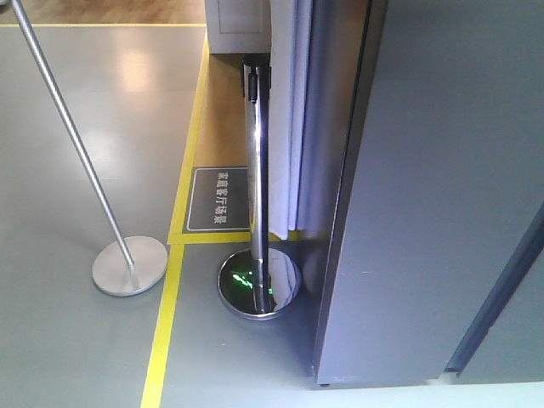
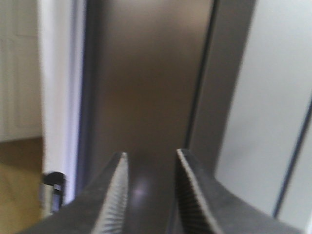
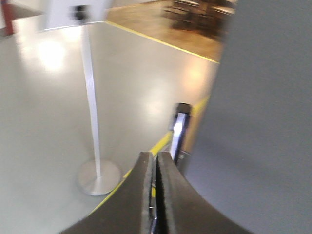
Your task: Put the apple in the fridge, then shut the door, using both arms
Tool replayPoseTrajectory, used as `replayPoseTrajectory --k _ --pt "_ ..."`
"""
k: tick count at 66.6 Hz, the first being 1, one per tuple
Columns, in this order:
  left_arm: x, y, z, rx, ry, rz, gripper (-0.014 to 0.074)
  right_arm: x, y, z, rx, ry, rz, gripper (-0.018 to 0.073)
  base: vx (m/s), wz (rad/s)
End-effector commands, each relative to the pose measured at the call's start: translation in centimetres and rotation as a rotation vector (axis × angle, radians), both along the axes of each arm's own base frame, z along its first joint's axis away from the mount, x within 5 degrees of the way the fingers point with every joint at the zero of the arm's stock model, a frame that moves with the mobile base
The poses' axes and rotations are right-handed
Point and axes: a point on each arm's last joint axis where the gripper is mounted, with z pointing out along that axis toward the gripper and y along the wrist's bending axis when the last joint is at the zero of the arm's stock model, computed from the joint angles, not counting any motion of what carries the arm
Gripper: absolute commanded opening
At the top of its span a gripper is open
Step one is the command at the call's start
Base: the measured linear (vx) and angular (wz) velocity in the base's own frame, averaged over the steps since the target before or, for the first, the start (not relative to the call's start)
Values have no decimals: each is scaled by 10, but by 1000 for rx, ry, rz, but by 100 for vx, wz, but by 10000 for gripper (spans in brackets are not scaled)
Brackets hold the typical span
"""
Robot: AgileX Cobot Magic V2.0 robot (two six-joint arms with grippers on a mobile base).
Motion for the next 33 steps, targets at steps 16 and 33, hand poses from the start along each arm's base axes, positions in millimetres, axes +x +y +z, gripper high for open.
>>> replayPoseTrajectory --k 16,33 --pt "-65 19 -6 38 -25 30 -9 -72 23 10 8 -67 110 -4 0 0" --pt "-136 28 -51 60 -9 51 -8 -112 27 -69 26 -38 15 -4 0 0"
